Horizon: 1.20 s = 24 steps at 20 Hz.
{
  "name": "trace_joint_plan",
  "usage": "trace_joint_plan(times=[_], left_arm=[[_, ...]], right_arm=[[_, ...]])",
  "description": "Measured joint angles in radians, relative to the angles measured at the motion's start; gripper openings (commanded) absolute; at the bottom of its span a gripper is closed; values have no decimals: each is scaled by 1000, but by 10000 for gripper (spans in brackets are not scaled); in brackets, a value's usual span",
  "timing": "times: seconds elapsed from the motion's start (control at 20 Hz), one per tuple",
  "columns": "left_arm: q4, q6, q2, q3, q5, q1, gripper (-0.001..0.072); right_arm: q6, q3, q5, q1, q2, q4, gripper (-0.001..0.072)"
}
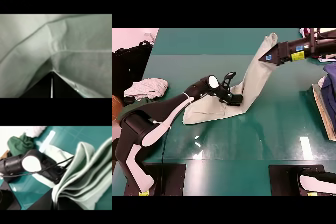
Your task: Fold the shirts.
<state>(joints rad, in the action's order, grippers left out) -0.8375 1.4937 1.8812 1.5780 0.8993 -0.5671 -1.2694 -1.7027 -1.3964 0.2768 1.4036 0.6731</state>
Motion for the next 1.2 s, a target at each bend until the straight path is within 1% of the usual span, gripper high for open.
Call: trace_joint_plan(times=[0.15,0.3,0.4,0.45,0.5,0.55,0.6,0.65,0.7,0.75,0.85,0.9,1.05,1.2], left_arm=[[-21,-3,-72,6,44,68,24],[-94,-6,-195,9,83,186,24],[-143,-7,-287,10,106,277,25],[-169,-8,-338,10,120,327,25],[-196,-8,-386,10,133,377,25],[-219,-9,-429,10,143,419,25],[-235,-9,-471,10,153,460,25],[-251,-10,-509,10,161,498,25],[-259,-10,-538,10,169,530,25],[-269,-10,-563,10,176,558,25],[-281,-10,-596,10,198,594,25],[-284,-11,-607,10,209,603,25],[-297,-23,-622,10,248,624,25],[-298,-40,-629,10,282,629,25]], right_arm=[[11,-7,27,55,0,0,19],[32,-9,77,136,27,-12,19],[66,-10,131,214,70,-53,23],[86,-10,165,257,99,-71,64],[109,-14,208,307,135,-89,174],[130,-27,246,354,173,-105,262],[150,-50,277,404,219,-119,366],[169,-79,297,447,262,-123,554],[193,-114,313,487,309,-129,614],[212,-148,319,517,347,-134,601],[234,-214,298,547,410,-137,528],[232,-240,269,547,432,-122,503],[166,-282,144,502,461,-10,503],[90,-272,16,398,465,98,502]])
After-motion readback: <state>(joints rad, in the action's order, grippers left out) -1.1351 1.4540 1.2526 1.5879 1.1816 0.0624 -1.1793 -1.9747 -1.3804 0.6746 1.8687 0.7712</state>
